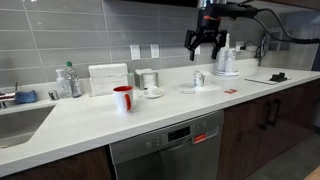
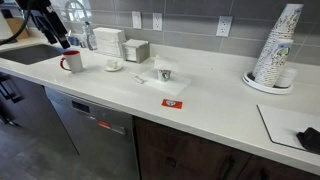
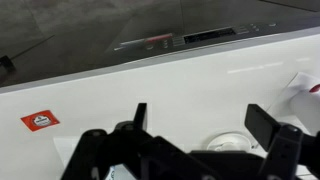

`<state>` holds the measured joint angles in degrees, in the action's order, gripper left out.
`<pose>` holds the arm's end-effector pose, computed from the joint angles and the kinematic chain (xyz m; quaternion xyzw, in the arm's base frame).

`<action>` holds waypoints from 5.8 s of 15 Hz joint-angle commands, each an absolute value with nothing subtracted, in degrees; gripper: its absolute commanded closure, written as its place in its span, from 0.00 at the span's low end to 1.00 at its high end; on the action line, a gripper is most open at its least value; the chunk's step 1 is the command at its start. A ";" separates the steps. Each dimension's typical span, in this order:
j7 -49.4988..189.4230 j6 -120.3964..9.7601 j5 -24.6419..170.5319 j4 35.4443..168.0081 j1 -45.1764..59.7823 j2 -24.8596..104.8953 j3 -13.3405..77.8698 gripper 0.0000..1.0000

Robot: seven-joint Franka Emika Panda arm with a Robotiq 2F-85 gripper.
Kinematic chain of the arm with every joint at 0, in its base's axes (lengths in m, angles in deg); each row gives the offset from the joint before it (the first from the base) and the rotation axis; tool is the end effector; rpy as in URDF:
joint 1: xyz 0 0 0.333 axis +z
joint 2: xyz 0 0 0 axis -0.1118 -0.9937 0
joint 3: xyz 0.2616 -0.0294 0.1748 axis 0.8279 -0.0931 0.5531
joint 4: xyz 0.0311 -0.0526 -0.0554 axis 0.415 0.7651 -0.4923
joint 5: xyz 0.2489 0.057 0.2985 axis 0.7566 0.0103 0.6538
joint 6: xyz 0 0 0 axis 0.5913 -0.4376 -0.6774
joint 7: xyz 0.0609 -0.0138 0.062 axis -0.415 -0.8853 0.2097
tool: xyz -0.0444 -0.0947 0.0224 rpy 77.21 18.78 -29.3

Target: Put the white sachet on top of the napkin on the coffee cup

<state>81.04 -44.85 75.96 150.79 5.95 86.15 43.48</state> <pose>0.4082 0.0520 0.4946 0.9906 -0.0822 0.1092 0.0102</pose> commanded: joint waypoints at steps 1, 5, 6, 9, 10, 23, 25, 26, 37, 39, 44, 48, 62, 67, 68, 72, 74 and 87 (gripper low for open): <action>81.13 -44.66 75.82 150.66 6.21 86.12 43.24 0.00; 81.13 -44.66 75.82 150.66 6.21 86.13 43.24 0.00; 81.13 -44.66 75.82 150.66 6.21 86.13 43.24 0.00; 81.13 -44.66 75.82 150.66 6.21 86.13 43.24 0.00; 81.13 -44.66 75.82 150.66 6.21 86.12 43.24 0.00; 93.19 -46.48 69.62 143.65 2.36 76.08 47.94 0.00; 99.91 -46.91 63.48 140.49 0.68 71.29 50.32 0.00; 102.95 -47.10 59.97 138.81 0.20 68.45 51.00 0.00; 118.17 -46.63 43.34 120.81 7.45 42.95 41.72 0.00; 119.98 -48.19 42.21 118.34 9.31 39.47 39.59 0.00; 123.69 -51.05 41.04 112.88 13.21 31.87 35.21 0.00; 123.37 -52.66 43.04 113.03 14.40 31.41 33.19 0.00; 125.20 -61.67 42.07 107.33 14.99 23.83 29.29 0.00; 121.55 -64.14 44.66 105.95 14.45 21.14 28.94 0.00; 120.74 -64.38 45.36 105.74 14.38 20.81 28.91 0.00; 117.47 -63.61 48.51 104.83 14.53 20.20 28.31 0.00; 116.27 -63.29 50.09 104.36 14.66 20.00 27.91 0.00; 108.38 -61.26 56.66 104.16 14.41 20.49 26.80 0.40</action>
